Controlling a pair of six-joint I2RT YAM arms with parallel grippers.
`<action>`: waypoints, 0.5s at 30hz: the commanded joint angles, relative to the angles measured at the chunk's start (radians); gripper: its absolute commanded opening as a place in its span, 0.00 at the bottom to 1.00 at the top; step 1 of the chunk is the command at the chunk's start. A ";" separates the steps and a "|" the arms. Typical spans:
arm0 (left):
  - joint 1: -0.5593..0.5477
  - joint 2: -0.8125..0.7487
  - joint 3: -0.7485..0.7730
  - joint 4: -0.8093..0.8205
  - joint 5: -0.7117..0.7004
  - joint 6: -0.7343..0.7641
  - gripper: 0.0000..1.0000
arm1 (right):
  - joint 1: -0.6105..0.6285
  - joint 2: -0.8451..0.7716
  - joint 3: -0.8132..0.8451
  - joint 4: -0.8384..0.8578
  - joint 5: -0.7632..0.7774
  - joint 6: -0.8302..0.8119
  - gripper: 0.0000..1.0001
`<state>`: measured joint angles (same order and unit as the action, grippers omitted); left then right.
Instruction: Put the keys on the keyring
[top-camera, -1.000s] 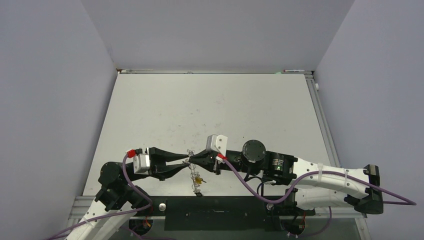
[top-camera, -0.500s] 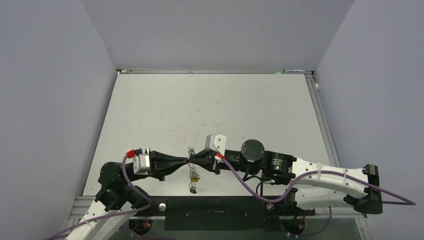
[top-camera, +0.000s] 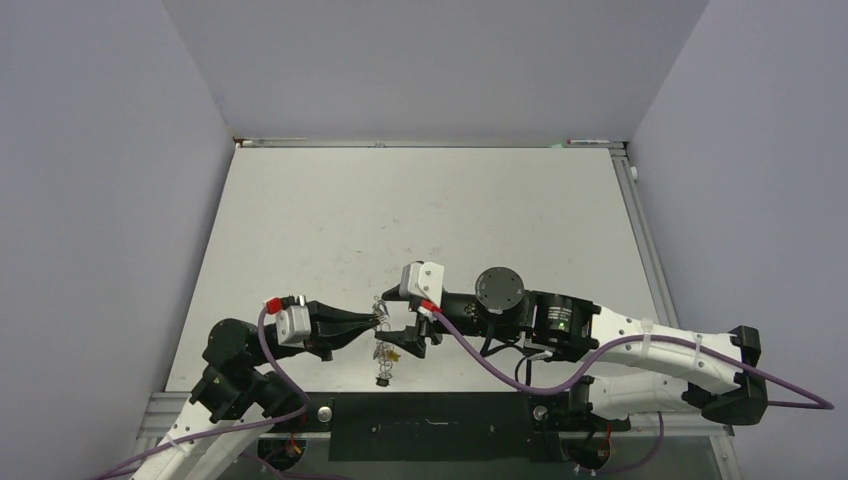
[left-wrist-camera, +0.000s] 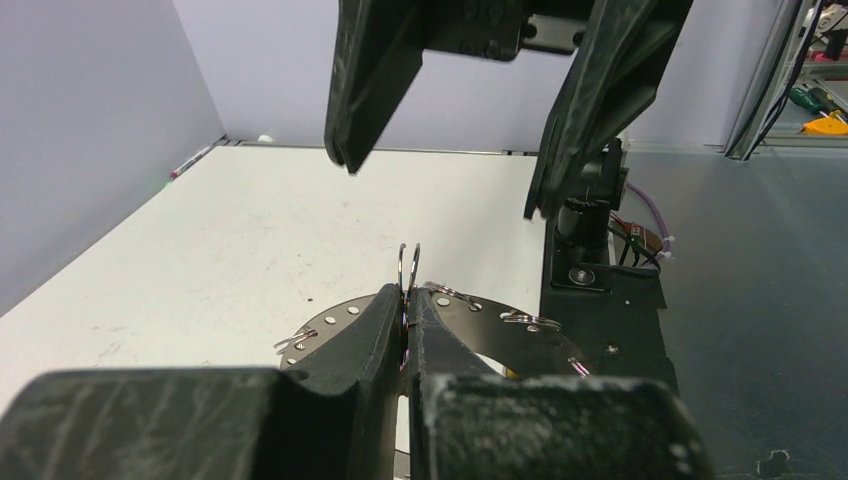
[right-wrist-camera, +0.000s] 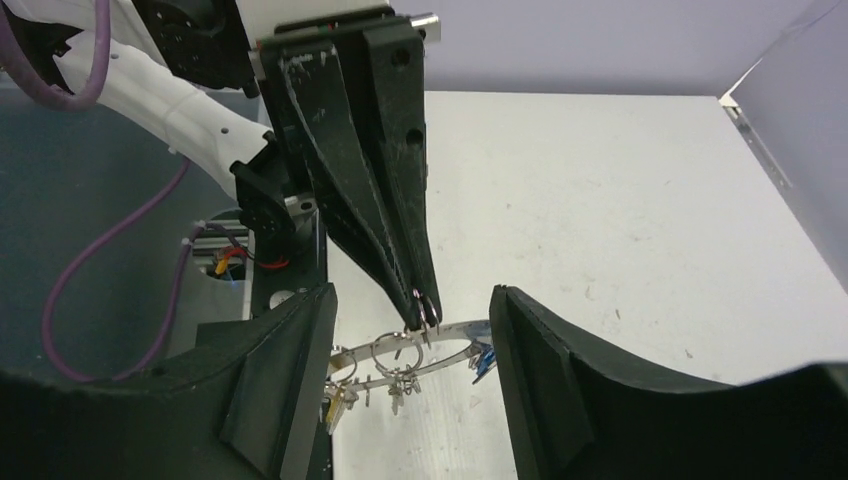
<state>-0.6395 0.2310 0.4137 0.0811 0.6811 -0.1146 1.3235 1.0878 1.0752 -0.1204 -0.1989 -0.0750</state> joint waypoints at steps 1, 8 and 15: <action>0.003 0.004 0.030 0.010 -0.034 0.030 0.00 | 0.007 0.038 0.142 -0.194 -0.004 -0.091 0.59; 0.003 0.034 0.030 0.004 -0.006 0.034 0.00 | 0.006 0.153 0.328 -0.517 -0.025 -0.216 0.53; 0.001 0.052 0.012 0.045 0.048 0.002 0.00 | 0.001 0.220 0.414 -0.607 -0.014 -0.254 0.44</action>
<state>-0.6395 0.2764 0.4141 0.0475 0.6914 -0.0944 1.3235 1.2964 1.4250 -0.6422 -0.2108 -0.2848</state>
